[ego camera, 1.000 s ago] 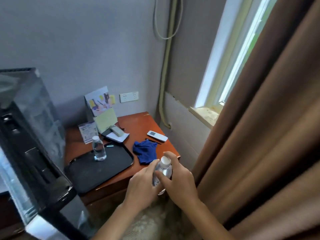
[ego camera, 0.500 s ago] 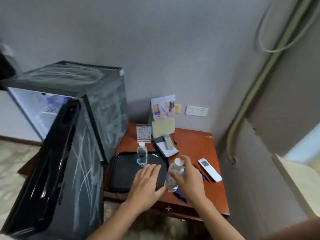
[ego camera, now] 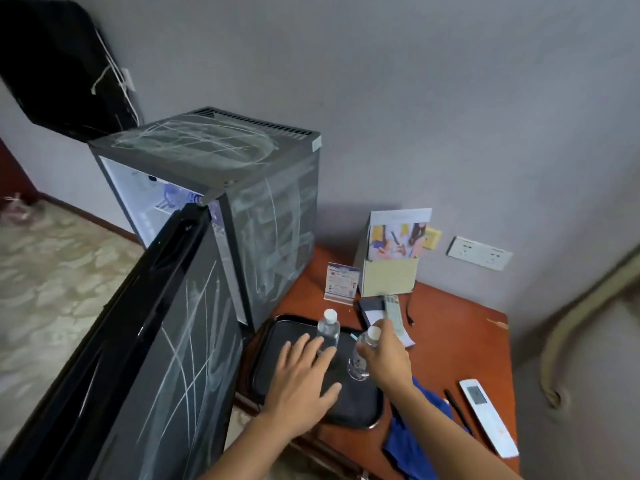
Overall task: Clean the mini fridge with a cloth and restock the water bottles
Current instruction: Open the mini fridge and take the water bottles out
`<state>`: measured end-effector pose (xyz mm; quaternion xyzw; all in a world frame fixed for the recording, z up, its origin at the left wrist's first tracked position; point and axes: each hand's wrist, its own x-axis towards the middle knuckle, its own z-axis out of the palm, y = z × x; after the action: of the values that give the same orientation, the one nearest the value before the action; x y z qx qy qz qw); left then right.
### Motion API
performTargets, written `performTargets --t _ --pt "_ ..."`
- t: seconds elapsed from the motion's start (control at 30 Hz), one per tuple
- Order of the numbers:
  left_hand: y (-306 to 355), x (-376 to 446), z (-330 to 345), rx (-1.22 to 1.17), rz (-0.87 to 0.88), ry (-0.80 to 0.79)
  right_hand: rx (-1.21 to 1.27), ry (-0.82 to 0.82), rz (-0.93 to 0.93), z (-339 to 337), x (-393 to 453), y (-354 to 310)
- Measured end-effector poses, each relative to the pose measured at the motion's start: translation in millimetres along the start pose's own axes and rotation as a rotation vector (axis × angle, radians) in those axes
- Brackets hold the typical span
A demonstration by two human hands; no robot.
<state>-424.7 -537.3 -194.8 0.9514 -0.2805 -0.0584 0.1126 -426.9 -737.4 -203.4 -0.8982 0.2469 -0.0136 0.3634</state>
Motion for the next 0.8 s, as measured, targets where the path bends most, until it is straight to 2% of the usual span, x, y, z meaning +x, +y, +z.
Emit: performTargets --t 0.27,0.4,0.53,0.8 --pt "-27 36 17 -0.15 -0.093 -0.034 -0.101 -0.101 0.069 35 61 3" --pt "-33 41 33 -0.168 -0.106 -0.088 -0.103 -0.079 0.105 43 73 14" --pt "-31 45 41 -0.181 -0.102 -0.06 -0.141 -0.153 0.128 44 74 19" --pt "-11 18 21 -0.201 -0.025 -0.011 -0.189 0.076 0.022 24 -10 26"
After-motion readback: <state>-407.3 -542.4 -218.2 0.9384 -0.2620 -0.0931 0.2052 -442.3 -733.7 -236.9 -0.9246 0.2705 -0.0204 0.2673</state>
